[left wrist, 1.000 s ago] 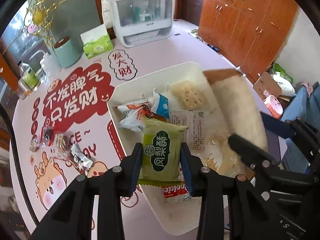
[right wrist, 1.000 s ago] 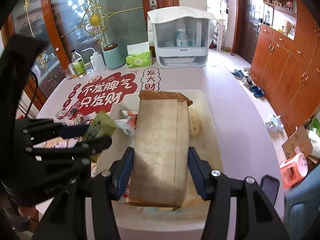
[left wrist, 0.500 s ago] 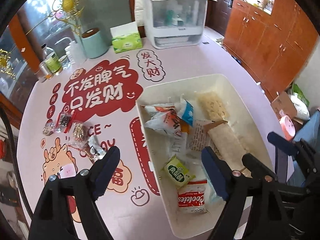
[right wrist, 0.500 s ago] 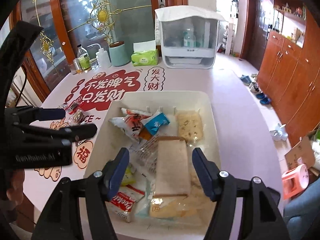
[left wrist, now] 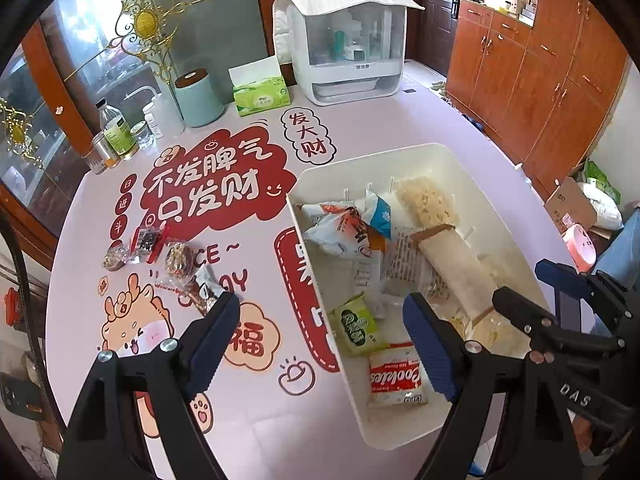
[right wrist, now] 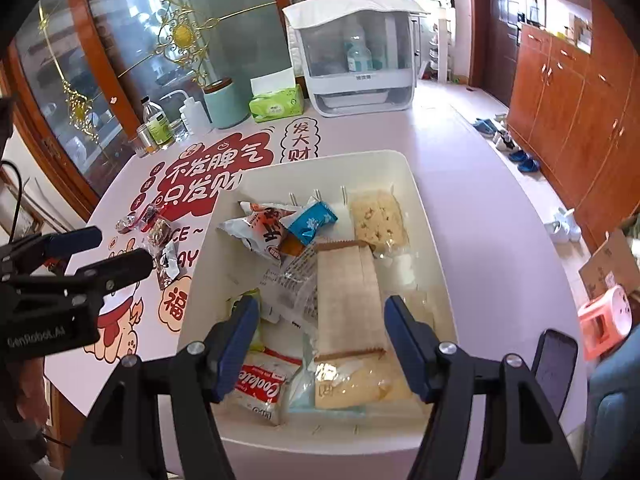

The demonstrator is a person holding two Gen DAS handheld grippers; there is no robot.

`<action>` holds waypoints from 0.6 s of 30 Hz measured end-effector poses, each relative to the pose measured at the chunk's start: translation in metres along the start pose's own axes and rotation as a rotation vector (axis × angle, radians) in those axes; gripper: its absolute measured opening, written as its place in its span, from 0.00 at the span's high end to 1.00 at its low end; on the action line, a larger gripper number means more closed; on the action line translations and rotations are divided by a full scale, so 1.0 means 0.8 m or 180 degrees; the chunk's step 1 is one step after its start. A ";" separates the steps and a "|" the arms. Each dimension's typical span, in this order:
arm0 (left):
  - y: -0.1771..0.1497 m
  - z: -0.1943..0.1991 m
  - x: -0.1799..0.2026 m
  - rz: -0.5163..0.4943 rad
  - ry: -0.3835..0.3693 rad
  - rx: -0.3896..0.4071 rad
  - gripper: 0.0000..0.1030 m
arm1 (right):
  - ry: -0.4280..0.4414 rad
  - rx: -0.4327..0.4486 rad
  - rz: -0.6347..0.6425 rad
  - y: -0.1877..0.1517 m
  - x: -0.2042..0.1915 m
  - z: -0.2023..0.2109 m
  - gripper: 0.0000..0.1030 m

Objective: Organize snacks
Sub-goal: 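Move both tools back toward the small snack bags on the table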

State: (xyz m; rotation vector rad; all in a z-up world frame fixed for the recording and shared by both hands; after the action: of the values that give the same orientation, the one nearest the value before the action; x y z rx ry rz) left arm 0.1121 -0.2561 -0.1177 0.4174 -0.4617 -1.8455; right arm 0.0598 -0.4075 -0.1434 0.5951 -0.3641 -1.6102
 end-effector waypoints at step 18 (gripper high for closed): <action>-0.064 0.048 -0.137 0.0221 0.0397 0.0083 0.19 | 0.0040 -0.0003 0.0136 -0.019 -0.082 0.011 0.36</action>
State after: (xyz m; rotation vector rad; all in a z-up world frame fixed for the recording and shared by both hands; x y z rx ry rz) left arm 0.0847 -0.1331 -0.1043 0.5247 -0.4103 -1.7368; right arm 0.0450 -0.3415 -0.1340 0.5927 -0.3643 -1.5648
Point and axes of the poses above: each gripper's, at about its wrist camera, not at the fingertips, and z roughly against the way its jaws point, x to its right, y to its top, the point moved 6 cm from there along -z, roughly the way its jaws point, and after that the axes turned 1 degree about -x, right-handed, at the moved point
